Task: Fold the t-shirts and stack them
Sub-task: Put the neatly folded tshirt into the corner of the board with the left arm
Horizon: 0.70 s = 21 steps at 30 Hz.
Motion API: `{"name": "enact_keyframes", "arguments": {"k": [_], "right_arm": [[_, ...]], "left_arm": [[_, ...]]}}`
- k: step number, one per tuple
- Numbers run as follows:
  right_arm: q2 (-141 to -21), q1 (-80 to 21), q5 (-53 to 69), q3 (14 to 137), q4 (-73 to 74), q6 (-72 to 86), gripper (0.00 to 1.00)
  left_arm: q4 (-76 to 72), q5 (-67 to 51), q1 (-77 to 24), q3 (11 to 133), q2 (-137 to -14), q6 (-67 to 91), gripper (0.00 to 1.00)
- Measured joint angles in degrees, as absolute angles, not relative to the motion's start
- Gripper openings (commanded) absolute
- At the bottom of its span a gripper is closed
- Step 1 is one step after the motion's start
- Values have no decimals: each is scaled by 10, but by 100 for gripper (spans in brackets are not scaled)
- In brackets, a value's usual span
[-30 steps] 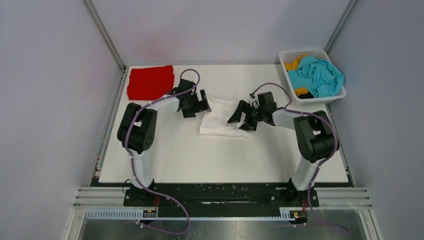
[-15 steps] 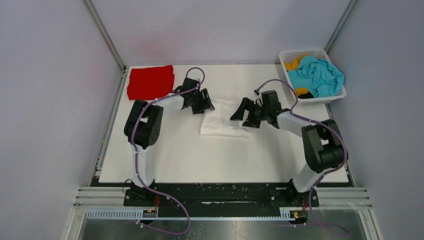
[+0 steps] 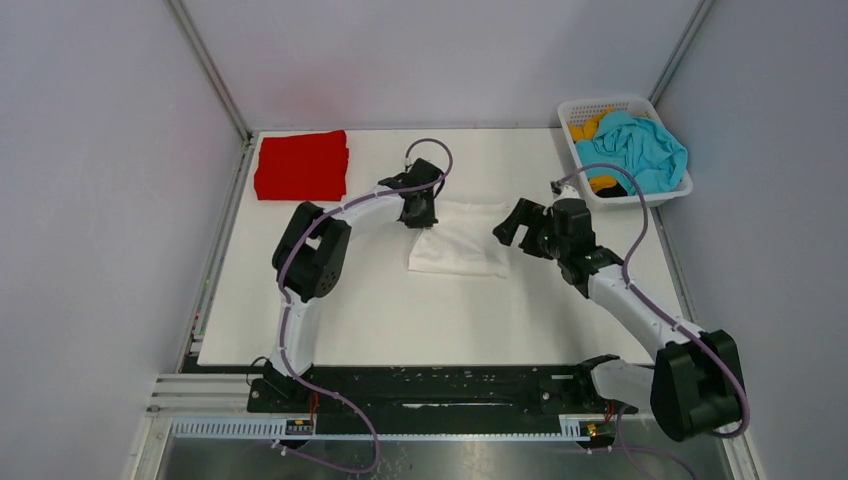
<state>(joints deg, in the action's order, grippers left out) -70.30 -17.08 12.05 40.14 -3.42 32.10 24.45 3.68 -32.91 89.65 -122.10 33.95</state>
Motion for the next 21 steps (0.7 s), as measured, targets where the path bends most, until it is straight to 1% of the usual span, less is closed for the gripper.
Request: {"name": "enact_keyframes", "arguments": {"k": [5,8,12,21], "right_arm": [[-626,-161,-17,360,-3,316,100],[-592,-156,-67,342,6,310,99],[-558,-156,-101,324,9,301,100],[-543,-156,-115,315,-6,293,100]], "left_arm": [[297,169,-325,927,-1221,293,0],[318,254,-314,952,-1221,248,0],[323,349,-288,989,-1221,176,0],[258,435,-216,1008,-1221,-14,0]]}}
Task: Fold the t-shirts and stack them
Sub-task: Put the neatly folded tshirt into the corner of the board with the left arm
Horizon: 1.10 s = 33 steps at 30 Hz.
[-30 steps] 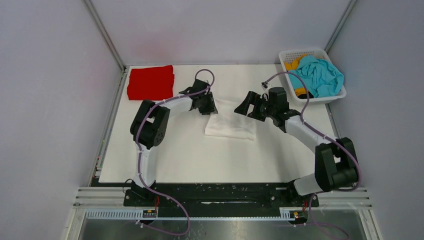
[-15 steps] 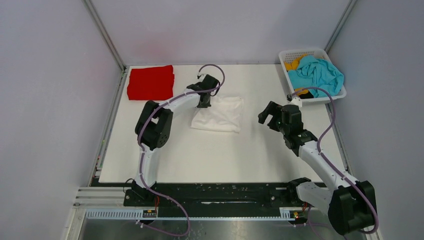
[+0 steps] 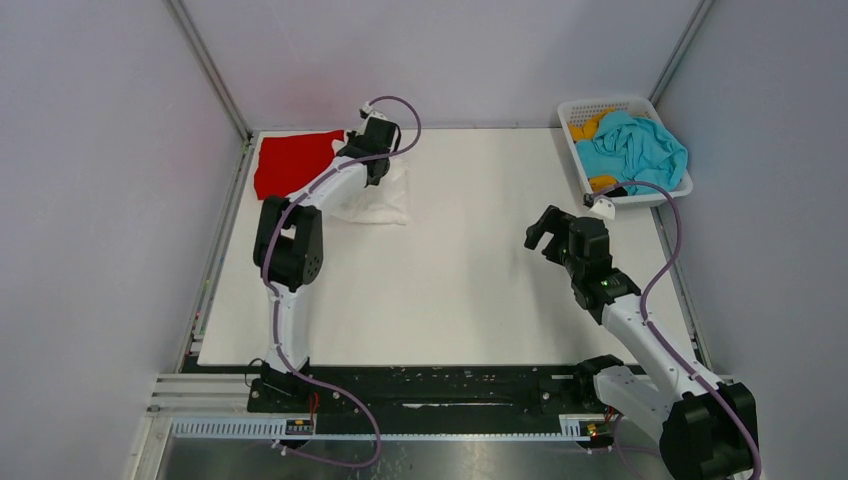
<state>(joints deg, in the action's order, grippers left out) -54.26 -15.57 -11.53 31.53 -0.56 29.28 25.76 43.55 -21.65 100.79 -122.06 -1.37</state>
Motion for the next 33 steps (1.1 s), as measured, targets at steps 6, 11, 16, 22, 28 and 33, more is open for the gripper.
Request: {"name": "enact_keyframes", "arguments": {"k": [6,11,16,22,28,33], "right_arm": [[-555,-156,-115,315,-8,291,99],[-580,-156,-109,316,-7,287,99],[-604,-156,-104,323,-6,283,100],[-615,-156,-95,331,-5,281,99],[-620,-156,-94,338,-2,276,100],[-635,-156,-94,348,7,273,99]], "left_arm": [[237,451,-187,1042,-1221,-116,0],[241,451,-168,1114,-1221,-154,0],[244,451,-151,1173,-1221,-176,0],[250,451,-133,1218,-1225,-187,0],[245,455,-118,1244,-1261,-196,0],[246,454,-99,1244,-1302,-193,0]]}}
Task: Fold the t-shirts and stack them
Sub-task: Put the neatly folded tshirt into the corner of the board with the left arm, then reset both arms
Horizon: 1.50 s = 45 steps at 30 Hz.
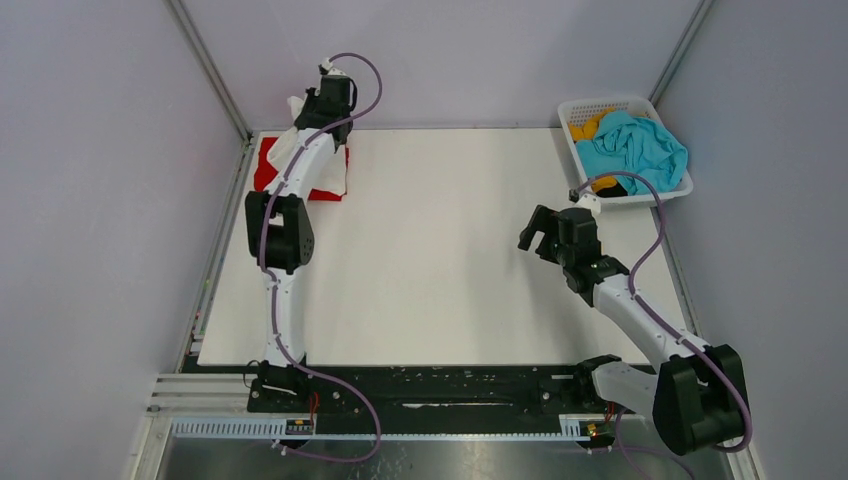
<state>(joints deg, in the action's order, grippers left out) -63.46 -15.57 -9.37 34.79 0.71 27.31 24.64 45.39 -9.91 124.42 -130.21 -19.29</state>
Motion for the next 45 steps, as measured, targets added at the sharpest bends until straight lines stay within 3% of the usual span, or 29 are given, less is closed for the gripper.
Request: {"name": "enact_keyframes", "arguments": {"k": [8,11,12,13,14,15,23,31,34,38,45], "right_arm": [[-656,-156,-94,355,17,271,100],[-659,-156,-94,355,22,271,99],[-659,-156,-94,355,23,271,100],[-659,-156,-94,355,23,271,99],[-659,-156,-94,355,23,271,99],[-660,-156,-94,355,23,271,99],[-668,-156,-94,355,32,278,100],[-630,-153,-96,344,53,301,99],[-588,-152,-100,331,75,303,99],[-546,-150,-114,321,116,298,99],[-494,-149,-140,307,163,296,100]], "left_arm": [[236,461,-60,1245,-1349,-182,0],[226,465,-47,1245,-1360,-179,11],[223,466,-42,1246,-1364,-176,21],[223,466,-38,1248,-1368,-173,43],[222,466,-35,1250,-1372,-172,84],[222,467,-32,1255,-1377,-170,97],[224,463,-19,1258,-1384,-104,99],[277,276,-24,1126,-1256,97,99],[264,195,-32,1023,-1153,178,99],[192,136,-73,794,-967,254,99],[143,130,-276,475,-745,296,99]]}}
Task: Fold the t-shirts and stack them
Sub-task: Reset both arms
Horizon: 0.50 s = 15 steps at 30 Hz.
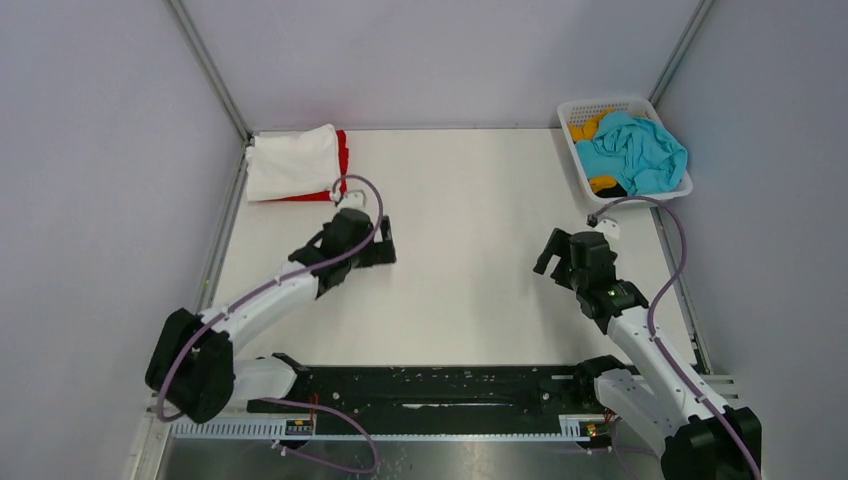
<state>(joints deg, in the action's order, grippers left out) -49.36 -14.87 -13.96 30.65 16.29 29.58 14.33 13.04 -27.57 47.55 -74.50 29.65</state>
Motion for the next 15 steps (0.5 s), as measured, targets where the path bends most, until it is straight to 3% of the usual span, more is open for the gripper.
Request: {"name": "enact_keyframes", "arguments": {"k": [6,15], "right_arm": [[-466,-149,-161,303,195,299,100],[-383,-148,-176,276,203,303,99]], "left_arm": [[133,162,-340,328,-621,316,99],[141,214,-338,321,-538,333,99]]}}
